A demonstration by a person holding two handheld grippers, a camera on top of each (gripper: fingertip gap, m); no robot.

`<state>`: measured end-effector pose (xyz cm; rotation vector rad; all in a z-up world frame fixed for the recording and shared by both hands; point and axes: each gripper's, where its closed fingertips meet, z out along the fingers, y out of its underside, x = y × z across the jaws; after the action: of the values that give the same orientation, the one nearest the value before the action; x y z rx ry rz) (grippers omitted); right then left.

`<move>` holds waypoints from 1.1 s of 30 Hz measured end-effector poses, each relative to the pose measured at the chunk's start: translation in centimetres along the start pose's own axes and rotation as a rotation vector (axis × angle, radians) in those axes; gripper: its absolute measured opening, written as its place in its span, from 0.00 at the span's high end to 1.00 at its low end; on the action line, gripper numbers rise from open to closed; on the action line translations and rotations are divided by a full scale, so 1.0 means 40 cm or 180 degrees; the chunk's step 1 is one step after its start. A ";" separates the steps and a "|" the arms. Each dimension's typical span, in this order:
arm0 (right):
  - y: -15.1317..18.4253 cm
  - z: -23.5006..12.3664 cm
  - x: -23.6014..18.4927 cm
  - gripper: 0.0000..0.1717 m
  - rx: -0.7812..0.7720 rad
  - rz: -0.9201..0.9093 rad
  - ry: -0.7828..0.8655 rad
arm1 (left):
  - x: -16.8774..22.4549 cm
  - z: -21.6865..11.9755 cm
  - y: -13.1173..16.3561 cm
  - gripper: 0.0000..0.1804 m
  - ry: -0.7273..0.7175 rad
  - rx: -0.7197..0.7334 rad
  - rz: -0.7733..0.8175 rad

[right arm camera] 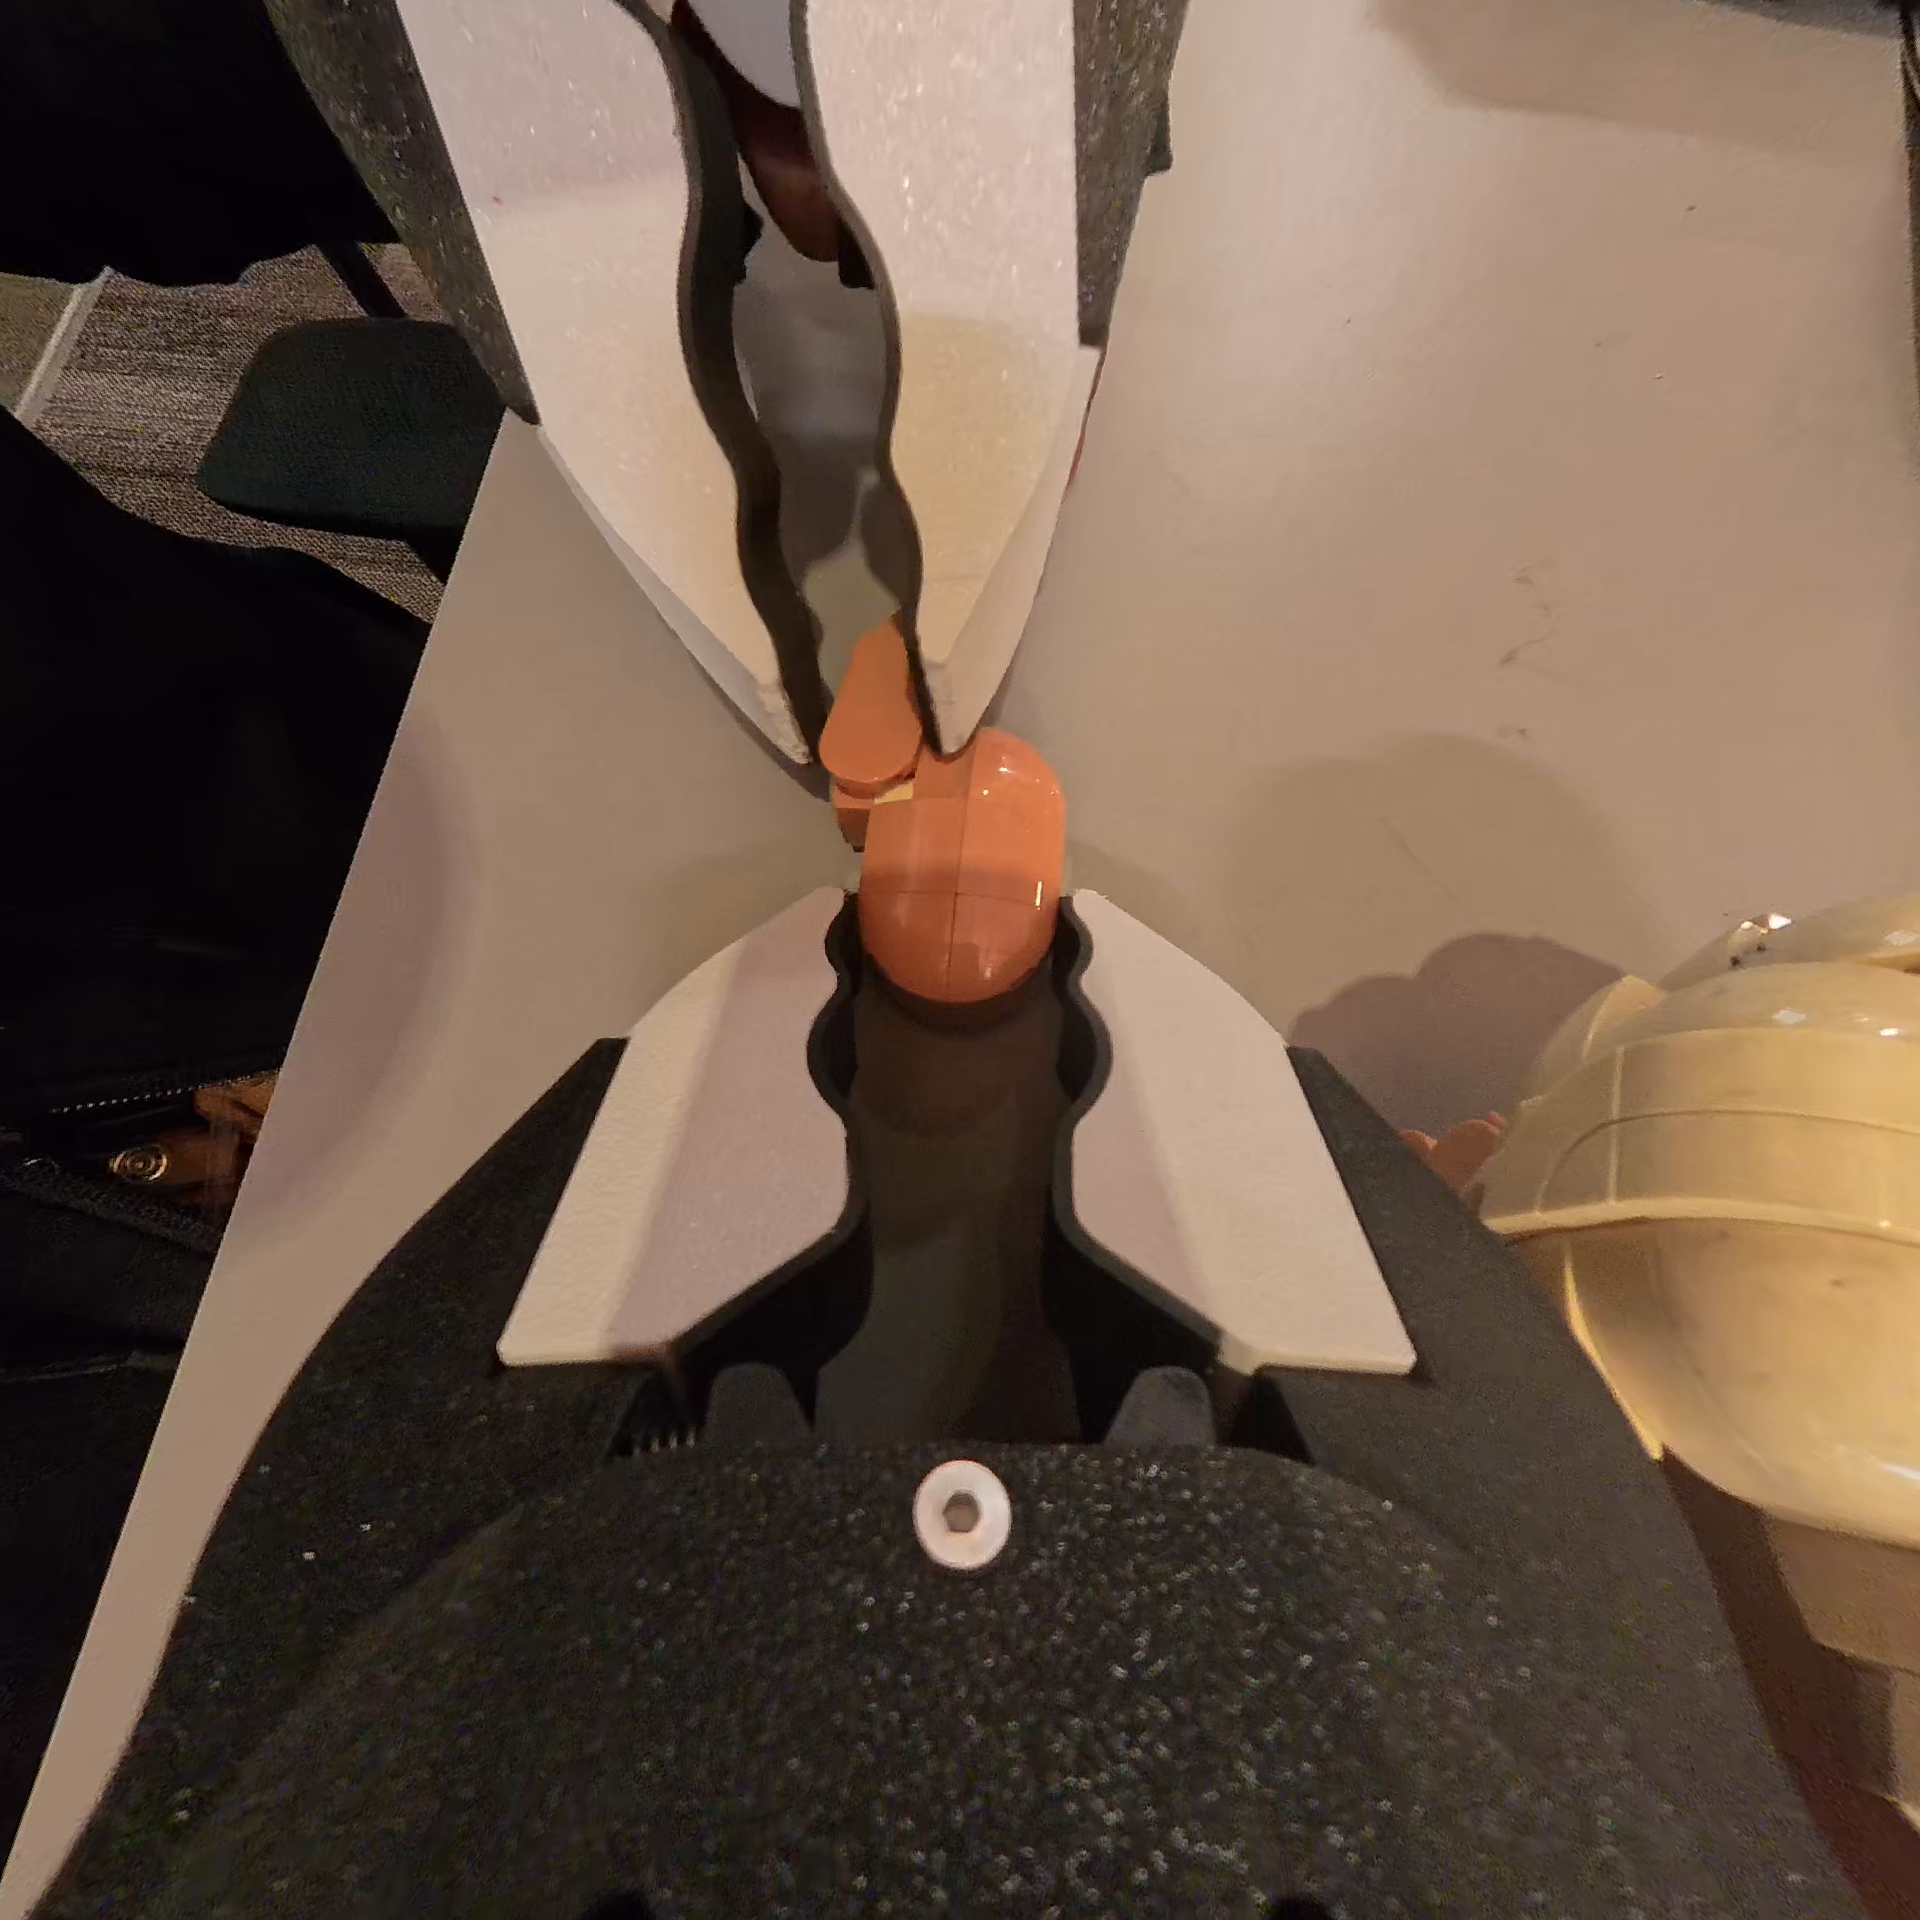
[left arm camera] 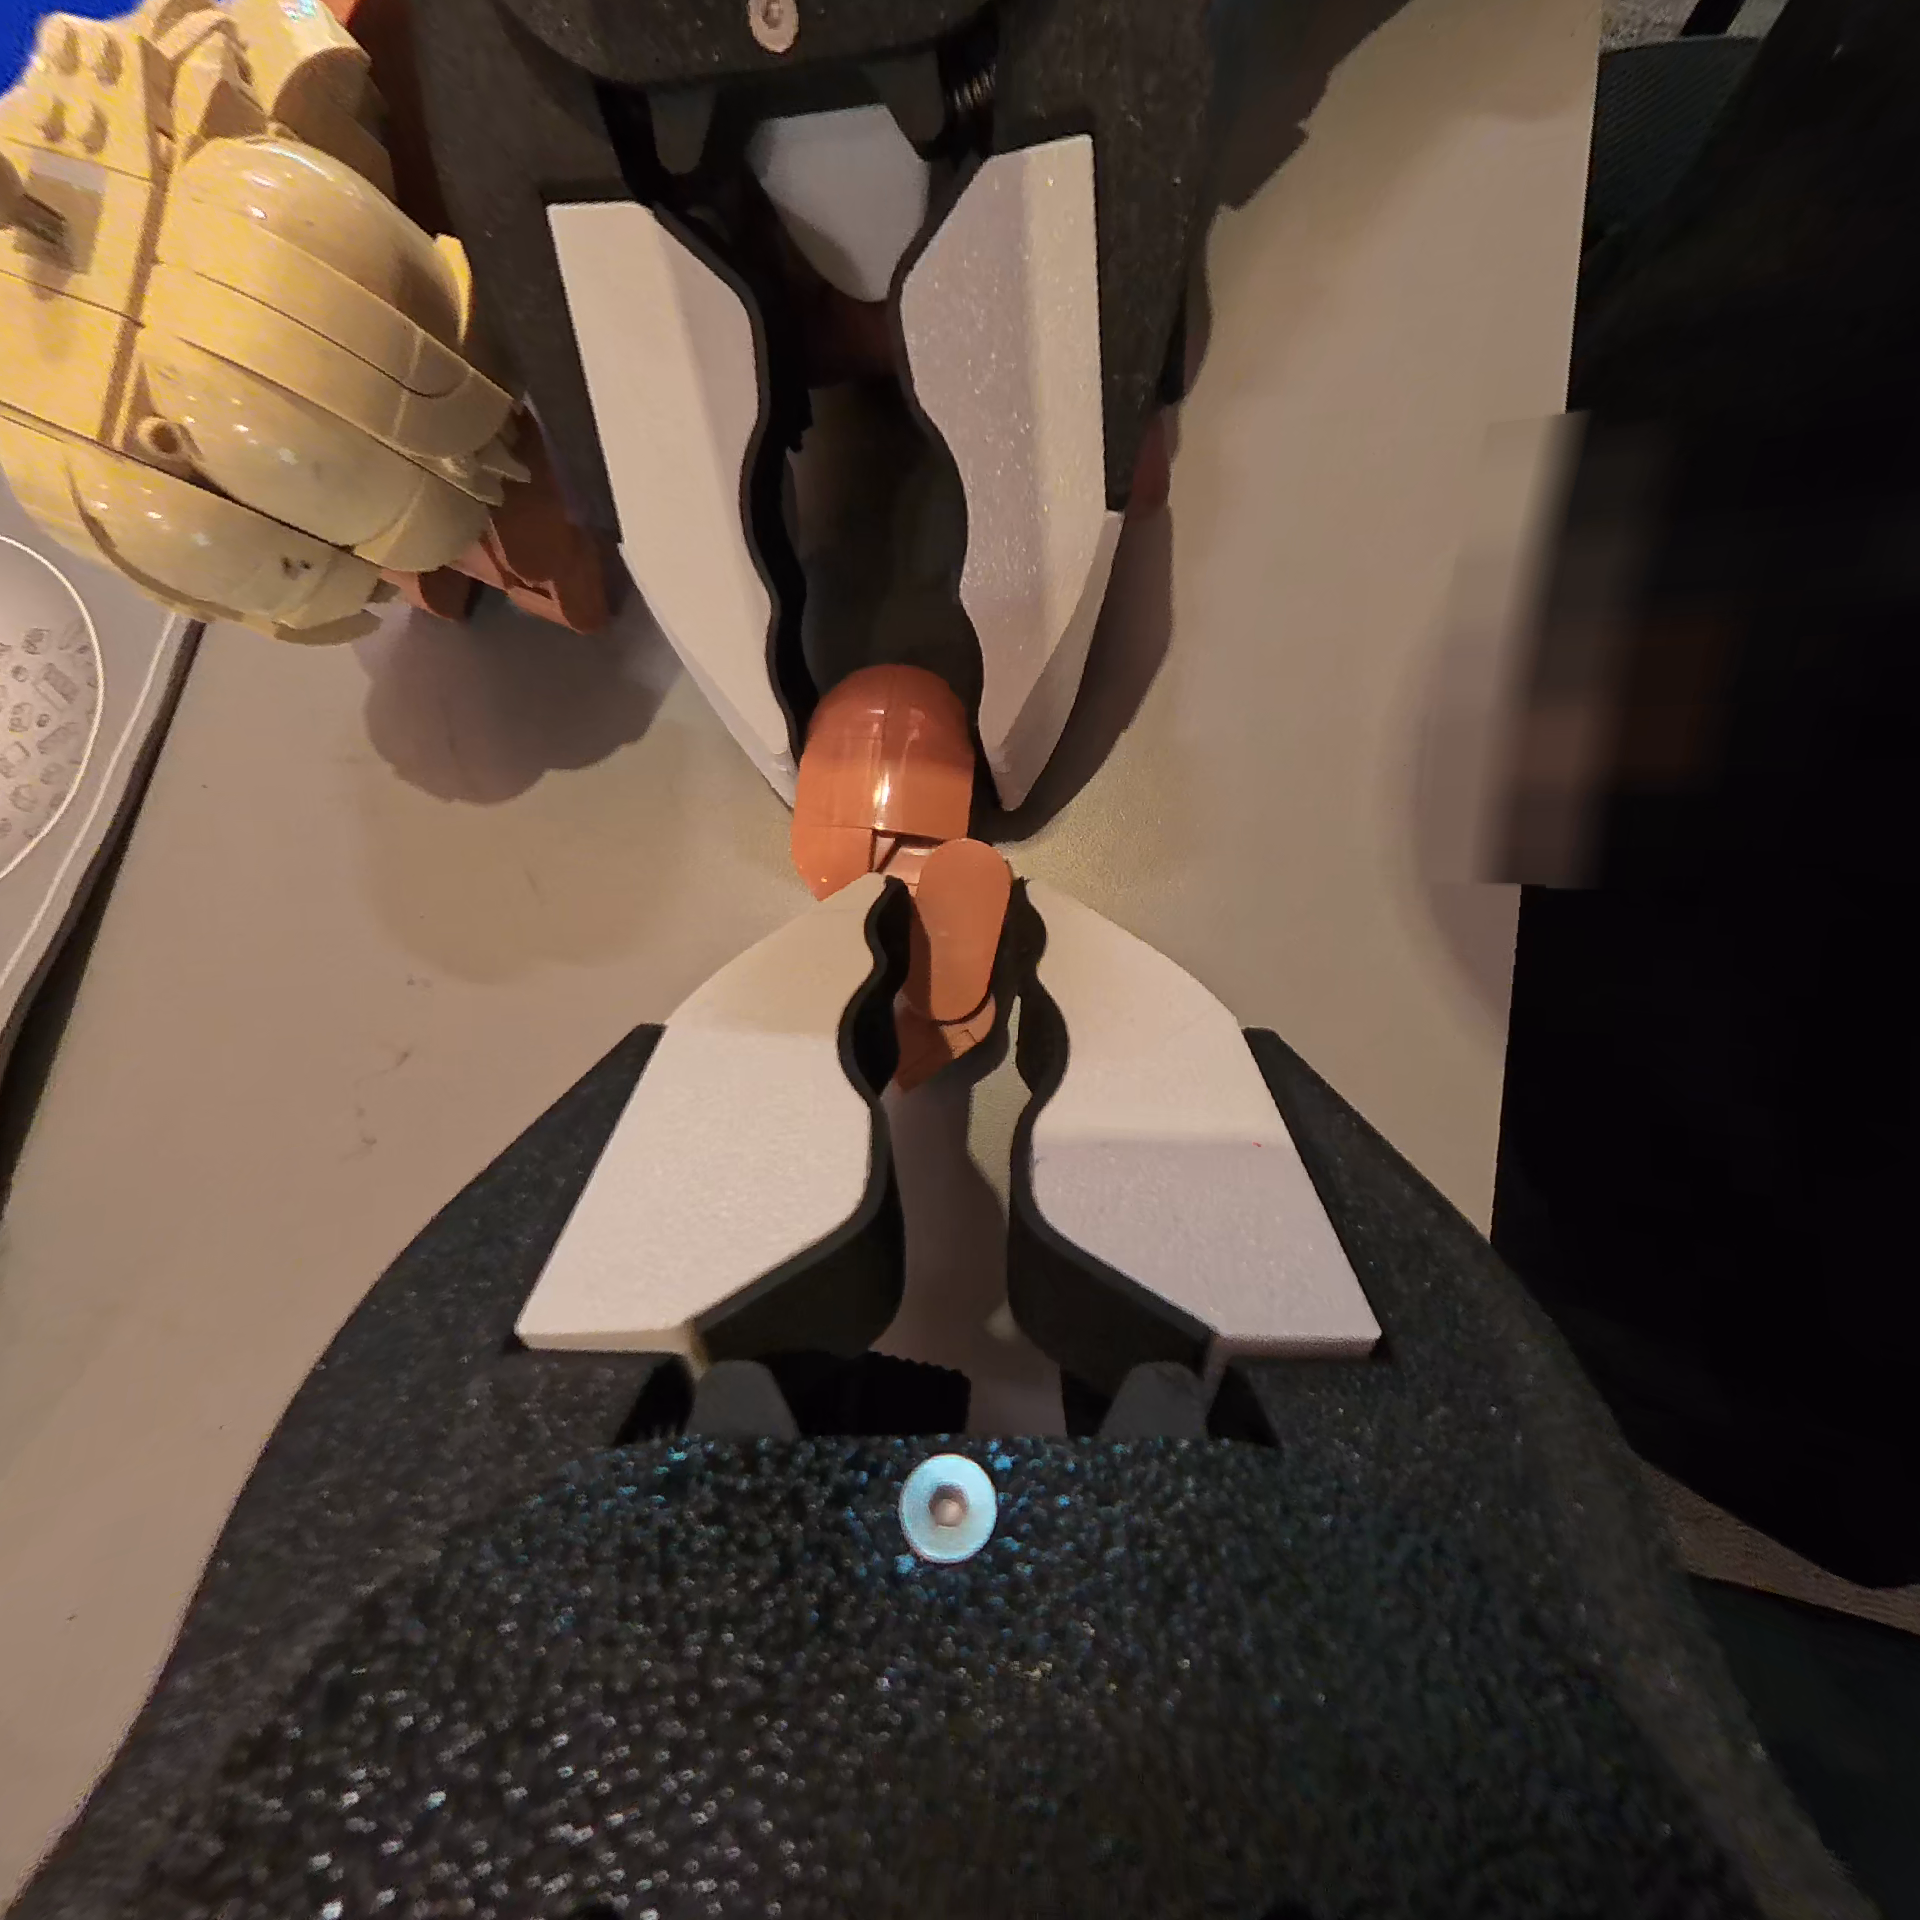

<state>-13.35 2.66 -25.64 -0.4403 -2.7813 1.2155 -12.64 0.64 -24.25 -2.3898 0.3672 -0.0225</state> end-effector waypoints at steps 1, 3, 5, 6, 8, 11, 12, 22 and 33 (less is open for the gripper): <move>0.000 0.000 0.000 0.79 0.0000 0.0000 0.0000 | -0.002 0.000 -0.001 0.90 -0.0010 0.0007 -0.0016; 0.000 0.000 0.000 0.79 0.0000 -0.0001 0.0001 | -0.005 0.000 0.000 0.90 -0.0022 0.0008 -0.0059; 0.000 0.000 0.000 0.79 0.0000 0.0000 0.0000 | -0.005 0.001 0.000 0.90 -0.0010 0.0012 -0.0086; 0.000 0.000 0.000 0.79 0.0000 0.0001 0.0000 | -0.004 0.001 -0.001 0.90 -0.0008 0.0009 -0.0091; 0.000 0.000 0.000 0.79 -0.0001 0.0002 0.0000 | -0.003 0.003 0.000 0.90 -0.0007 -0.0007 -0.0096; 0.000 0.000 0.000 0.79 0.0000 0.0004 0.0000 | -0.002 0.005 -0.001 0.90 -0.0013 -0.0015 -0.0097; 0.000 0.000 0.000 0.79 0.0000 0.0005 0.0000 | -0.002 0.006 -0.001 0.90 -0.0014 -0.0013 -0.0103; 0.000 0.000 0.001 0.79 0.0003 0.0023 -0.0001 | -0.008 0.004 -0.005 0.90 -0.0071 0.0049 -0.0152; 0.000 0.000 0.002 0.79 0.0005 0.0049 -0.0017 | -0.008 0.004 -0.007 0.89 -0.0107 0.0126 -0.0215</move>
<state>-13.42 2.70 -25.64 -0.4597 -2.7861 1.2238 -12.87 1.05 -24.17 -2.3594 0.2677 -0.0202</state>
